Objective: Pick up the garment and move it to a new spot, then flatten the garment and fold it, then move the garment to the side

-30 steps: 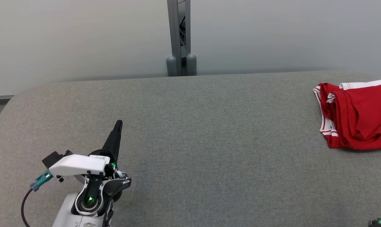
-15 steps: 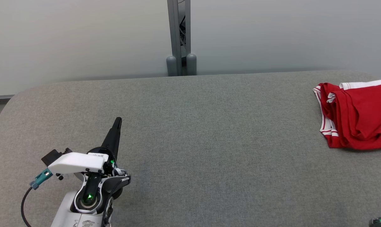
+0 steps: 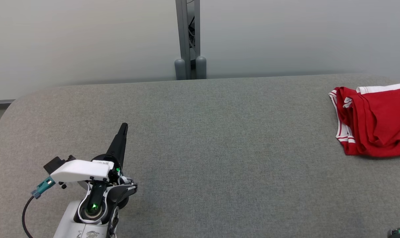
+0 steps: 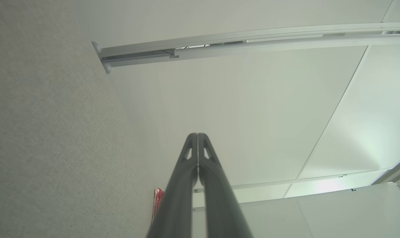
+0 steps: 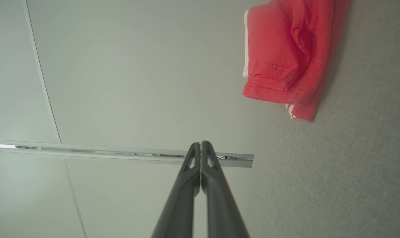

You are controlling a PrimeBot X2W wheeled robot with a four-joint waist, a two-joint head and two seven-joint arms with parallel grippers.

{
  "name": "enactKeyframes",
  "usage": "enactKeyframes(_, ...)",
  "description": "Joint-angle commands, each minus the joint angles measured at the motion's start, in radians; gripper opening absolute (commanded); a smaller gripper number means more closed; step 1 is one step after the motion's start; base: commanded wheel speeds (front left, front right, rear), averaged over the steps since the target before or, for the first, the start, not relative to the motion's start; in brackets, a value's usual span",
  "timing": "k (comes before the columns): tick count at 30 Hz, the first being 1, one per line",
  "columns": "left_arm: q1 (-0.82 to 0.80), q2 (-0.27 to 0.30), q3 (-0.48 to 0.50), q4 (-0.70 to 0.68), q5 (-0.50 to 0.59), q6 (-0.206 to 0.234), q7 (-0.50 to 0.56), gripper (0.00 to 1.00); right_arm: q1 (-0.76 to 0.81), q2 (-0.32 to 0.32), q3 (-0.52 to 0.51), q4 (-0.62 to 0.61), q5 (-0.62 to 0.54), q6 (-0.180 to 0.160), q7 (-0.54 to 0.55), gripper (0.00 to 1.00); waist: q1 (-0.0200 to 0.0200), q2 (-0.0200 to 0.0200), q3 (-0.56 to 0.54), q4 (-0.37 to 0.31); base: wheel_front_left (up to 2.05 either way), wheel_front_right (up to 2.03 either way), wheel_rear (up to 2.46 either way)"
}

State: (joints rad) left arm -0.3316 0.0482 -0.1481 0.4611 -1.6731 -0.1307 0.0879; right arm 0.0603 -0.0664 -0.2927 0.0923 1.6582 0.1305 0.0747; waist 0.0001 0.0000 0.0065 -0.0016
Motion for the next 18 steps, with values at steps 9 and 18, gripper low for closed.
enactKeyframes(9, -0.009, 0.004, 0.003, 0.000, -0.002, -0.004, 0.003, 0.00, -0.009, 0.000, -0.007, 0.001, -0.004, 0.000, 0.009, 0.00, -0.0001, 0.0000, 0.000, 0.000, 0.00, 0.00, 0.00)
enactKeyframes(18, -0.009, 0.004, 0.003, 0.000, -0.002, -0.004, 0.003, 0.00, -0.010, 0.001, -0.009, 0.001, -0.006, 0.000, 0.011, 0.00, -0.0001, 0.0000, 0.000, 0.000, 0.00, 0.00, 0.00)
